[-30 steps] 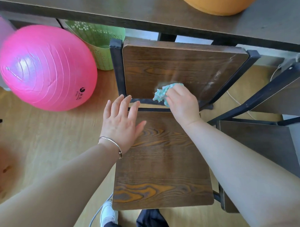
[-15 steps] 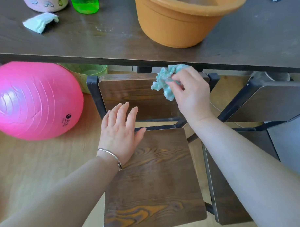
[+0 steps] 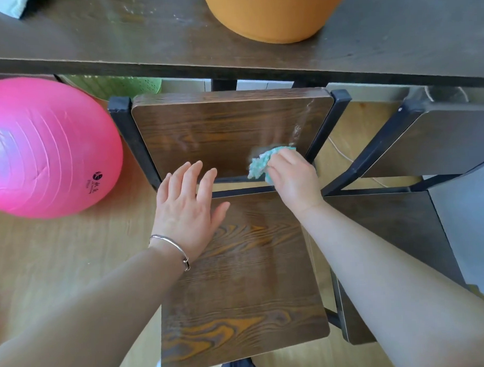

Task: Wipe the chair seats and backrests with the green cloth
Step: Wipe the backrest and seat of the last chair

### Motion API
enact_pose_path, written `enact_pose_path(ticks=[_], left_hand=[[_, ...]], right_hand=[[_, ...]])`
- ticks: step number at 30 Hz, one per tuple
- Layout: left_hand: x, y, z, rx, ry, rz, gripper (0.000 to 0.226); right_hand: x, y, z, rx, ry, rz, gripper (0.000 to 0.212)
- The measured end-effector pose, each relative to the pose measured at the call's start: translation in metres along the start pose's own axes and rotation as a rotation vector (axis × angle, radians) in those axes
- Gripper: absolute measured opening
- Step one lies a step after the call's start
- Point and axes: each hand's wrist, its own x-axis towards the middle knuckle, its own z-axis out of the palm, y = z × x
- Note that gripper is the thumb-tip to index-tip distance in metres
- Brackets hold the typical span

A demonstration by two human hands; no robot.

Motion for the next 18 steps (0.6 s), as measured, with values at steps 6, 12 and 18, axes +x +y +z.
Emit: enact_pose_path(ticks=[6, 12, 18], left_hand=[[0.010, 0.012, -0.014, 0.011, 0.009, 0.019, 0.059], [0.020, 0.024, -0.012, -0.006, 0.039, 0.026, 0.058], [0.013, 0.022, 0.008, -0.005, 0.029, 0.033, 0.056]], right_hand=[[0.039, 0.014, -0.088, 0.115, 0.325, 0.127, 0.016], [0.035, 0.030, -0.079, 0.068, 0.291, 0.009, 0.015], [-0.012, 0.050, 0.009, -0.030, -0.022, -0.063, 0.022]])
